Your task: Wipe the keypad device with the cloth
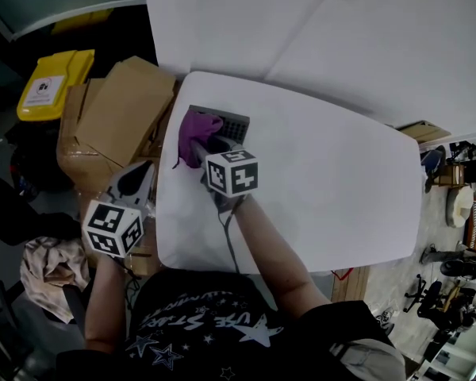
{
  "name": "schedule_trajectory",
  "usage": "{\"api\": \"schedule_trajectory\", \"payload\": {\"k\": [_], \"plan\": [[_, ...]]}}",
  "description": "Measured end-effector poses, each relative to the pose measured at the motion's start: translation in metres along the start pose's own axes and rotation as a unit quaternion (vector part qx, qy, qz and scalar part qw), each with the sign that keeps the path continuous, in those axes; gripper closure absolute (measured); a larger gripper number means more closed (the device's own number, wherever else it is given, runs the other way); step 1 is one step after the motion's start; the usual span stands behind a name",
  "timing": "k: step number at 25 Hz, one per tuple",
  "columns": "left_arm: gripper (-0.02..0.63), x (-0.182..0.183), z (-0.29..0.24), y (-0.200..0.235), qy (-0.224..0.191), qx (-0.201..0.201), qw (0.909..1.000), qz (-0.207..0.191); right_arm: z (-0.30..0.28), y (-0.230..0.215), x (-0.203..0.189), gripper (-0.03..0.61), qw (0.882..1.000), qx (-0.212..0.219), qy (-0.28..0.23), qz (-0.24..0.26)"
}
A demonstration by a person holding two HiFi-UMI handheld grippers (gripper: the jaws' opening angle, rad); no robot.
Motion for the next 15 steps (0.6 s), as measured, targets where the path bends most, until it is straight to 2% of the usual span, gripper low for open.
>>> {"api": "schedule_trajectory", "payload": {"k": [15], "plan": [[0.607,0.006,-0.012,-0.014,0.003,-0.025,0.9996,-0.009,0.036,-0.029,-0.01,0.48,0.998,-0.037,-0.022,-0.034]]}}
Point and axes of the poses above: the fingertips, and each gripper's own axes: z backward along the fingers, y to its left, x out of its top, the point moved 10 cm from there along z, backward along the fingers, and after that the axes turned 9 degrees about y, right-handed, at the moved point
